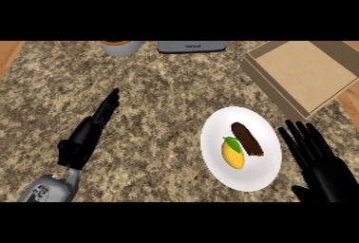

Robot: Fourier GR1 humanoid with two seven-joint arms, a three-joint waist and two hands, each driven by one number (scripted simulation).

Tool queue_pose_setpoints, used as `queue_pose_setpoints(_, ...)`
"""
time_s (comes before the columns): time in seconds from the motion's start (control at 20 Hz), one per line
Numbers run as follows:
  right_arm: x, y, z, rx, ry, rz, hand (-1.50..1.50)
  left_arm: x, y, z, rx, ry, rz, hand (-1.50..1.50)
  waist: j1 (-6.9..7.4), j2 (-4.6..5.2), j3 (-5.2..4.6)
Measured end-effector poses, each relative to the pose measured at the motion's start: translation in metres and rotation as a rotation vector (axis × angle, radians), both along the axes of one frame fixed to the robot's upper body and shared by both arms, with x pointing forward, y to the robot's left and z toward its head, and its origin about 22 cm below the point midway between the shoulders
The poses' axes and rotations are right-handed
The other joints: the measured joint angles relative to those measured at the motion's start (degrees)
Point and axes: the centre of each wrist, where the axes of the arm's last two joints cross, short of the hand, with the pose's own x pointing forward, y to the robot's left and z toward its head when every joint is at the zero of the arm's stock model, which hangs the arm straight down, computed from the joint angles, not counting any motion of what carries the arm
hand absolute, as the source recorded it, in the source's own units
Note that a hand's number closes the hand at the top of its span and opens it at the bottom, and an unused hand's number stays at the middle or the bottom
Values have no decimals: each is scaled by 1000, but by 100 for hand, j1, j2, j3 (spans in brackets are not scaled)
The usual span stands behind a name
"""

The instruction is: Pick the sweet potato from the plate and place it in the cardboard box

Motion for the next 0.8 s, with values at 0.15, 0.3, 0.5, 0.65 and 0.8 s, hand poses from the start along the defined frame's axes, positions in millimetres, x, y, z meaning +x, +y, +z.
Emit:
queue_pose_setpoints(0.15,-22,29,8,-38,77,-45,-150,5,-1,8,3,-2,-16,0,71,16,1)
queue_pose_setpoints(0.3,-39,59,18,-55,157,-95,-150,10,-5,14,0,-2,-40,0,164,41,6)
queue_pose_setpoints(0.5,-46,94,31,-59,228,-157,-150,12,-17,14,2,-8,-62,0,269,69,17)
queue_pose_setpoints(0.65,-38,114,35,-42,251,-195,-150,14,-16,14,-1,-2,-68,0,313,81,24)
queue_pose_setpoints(0.8,-31,126,30,-27,261,-207,-150,15,-19,10,-4,-6,-71,0,328,85,28)
